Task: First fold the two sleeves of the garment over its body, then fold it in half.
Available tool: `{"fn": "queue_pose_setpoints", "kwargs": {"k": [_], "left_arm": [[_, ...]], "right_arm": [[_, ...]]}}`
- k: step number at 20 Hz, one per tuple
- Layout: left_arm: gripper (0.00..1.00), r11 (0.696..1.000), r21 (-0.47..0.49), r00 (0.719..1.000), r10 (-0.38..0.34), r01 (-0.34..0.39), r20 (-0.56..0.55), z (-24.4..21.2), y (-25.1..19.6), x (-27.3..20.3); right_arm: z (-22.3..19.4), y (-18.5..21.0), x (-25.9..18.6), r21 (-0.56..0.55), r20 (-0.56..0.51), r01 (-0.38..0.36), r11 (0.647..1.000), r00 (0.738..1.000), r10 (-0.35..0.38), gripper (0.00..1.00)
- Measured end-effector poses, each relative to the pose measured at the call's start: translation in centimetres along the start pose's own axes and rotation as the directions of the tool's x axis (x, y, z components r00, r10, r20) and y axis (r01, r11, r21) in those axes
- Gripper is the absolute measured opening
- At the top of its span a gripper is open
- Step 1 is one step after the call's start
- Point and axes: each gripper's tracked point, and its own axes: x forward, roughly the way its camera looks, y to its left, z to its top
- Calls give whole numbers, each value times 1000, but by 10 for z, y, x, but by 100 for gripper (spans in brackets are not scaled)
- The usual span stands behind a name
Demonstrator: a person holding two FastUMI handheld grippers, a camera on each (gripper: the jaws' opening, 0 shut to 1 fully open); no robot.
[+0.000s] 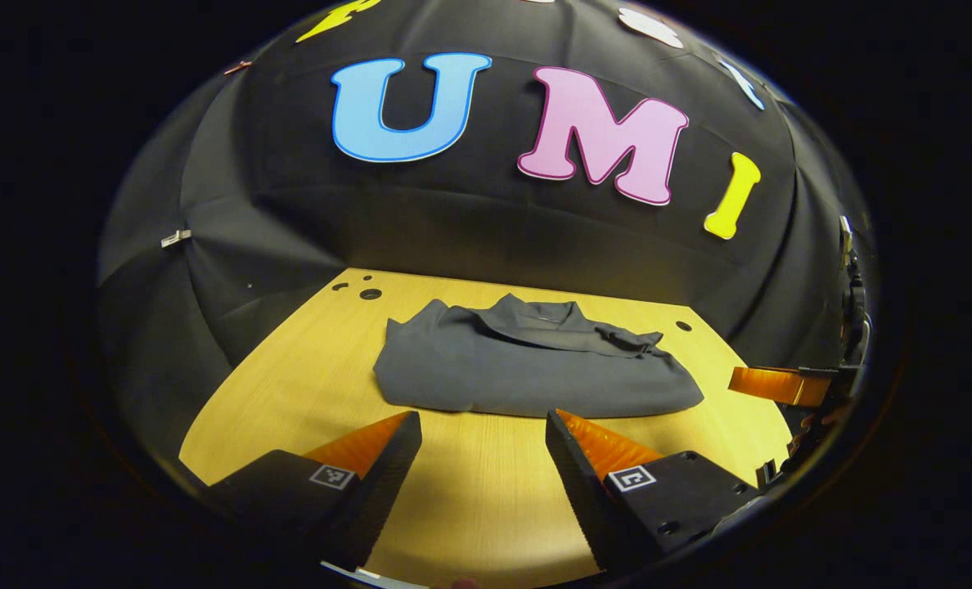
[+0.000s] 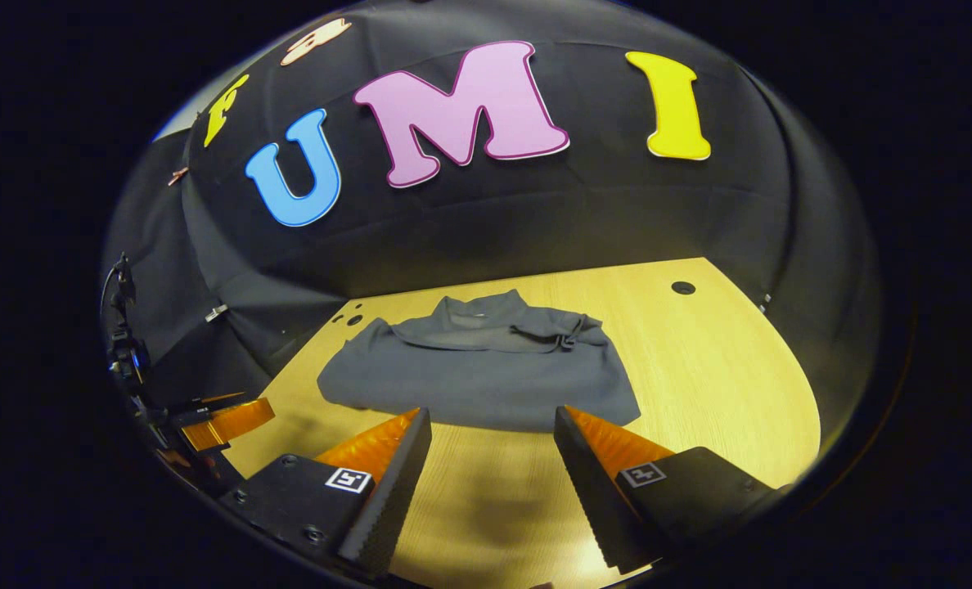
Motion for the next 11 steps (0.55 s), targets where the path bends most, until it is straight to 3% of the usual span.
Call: {"fn": "queue_pose_setpoints", "kwargs": {"k": [4, 11], "left_arm": [[96, 999, -5, 999, 33, -33, 13, -8, -2, -11], [96, 1000, 6, 1000, -6, 6, 22, -15, -2, -28]], "right_arm": [[-3, 0, -3, -20, 2, -27, 999, 1000, 27, 94], [-13, 7, -29, -36, 17, -1, 999, 1000, 1, 94]]}}
